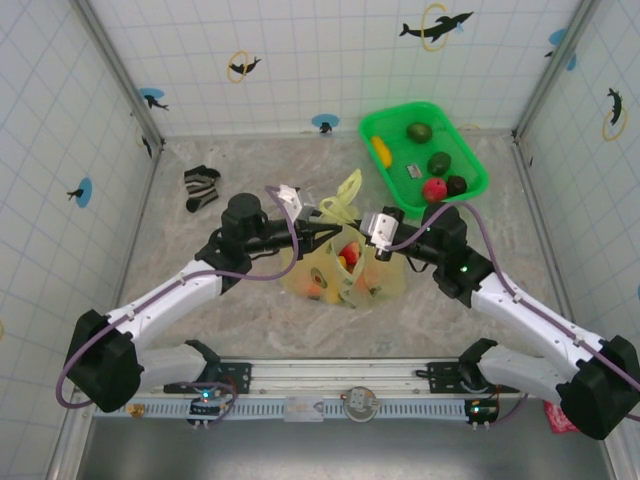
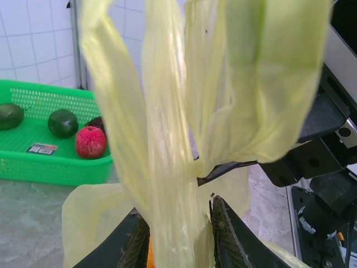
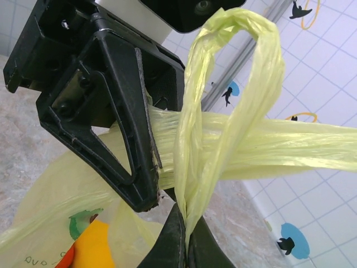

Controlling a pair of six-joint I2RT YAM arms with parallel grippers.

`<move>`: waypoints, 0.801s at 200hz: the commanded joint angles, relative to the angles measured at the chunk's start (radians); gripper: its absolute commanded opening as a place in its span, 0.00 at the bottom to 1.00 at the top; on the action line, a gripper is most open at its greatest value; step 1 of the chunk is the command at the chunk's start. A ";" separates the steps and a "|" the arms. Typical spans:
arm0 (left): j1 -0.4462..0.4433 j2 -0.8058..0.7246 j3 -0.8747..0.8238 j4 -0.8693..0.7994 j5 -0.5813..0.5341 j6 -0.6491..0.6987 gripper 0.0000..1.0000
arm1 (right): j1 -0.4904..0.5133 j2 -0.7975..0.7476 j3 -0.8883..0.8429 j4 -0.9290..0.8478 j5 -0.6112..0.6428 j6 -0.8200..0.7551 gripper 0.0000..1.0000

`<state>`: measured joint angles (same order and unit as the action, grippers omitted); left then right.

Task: Place the fake fruits into the plastic bag and tie a complex knot

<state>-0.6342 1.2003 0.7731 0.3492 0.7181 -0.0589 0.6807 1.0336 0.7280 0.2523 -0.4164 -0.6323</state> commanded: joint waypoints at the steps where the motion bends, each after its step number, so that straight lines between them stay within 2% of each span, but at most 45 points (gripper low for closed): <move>1: -0.006 0.003 0.037 -0.003 0.024 0.011 0.32 | 0.001 -0.005 0.006 0.036 -0.003 -0.035 0.00; 39: -0.006 0.001 0.046 -0.015 0.078 0.032 0.32 | 0.002 0.036 0.058 -0.039 0.008 -0.079 0.00; 58: -0.006 -0.005 0.047 -0.014 0.079 0.040 0.38 | 0.003 0.048 0.075 -0.073 -0.029 -0.096 0.00; 127: -0.005 0.024 0.077 -0.032 0.099 0.044 0.47 | 0.007 0.047 0.078 -0.097 -0.061 -0.133 0.00; 145: -0.005 0.031 0.090 -0.032 0.111 0.044 0.44 | 0.008 0.049 0.086 -0.112 -0.057 -0.143 0.00; 160: -0.005 0.038 0.099 -0.032 0.122 0.043 0.36 | 0.008 0.052 0.091 -0.126 -0.058 -0.150 0.00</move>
<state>-0.6342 1.2255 0.8261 0.3313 0.7975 -0.0277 0.6819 1.0817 0.7673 0.1574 -0.4595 -0.7605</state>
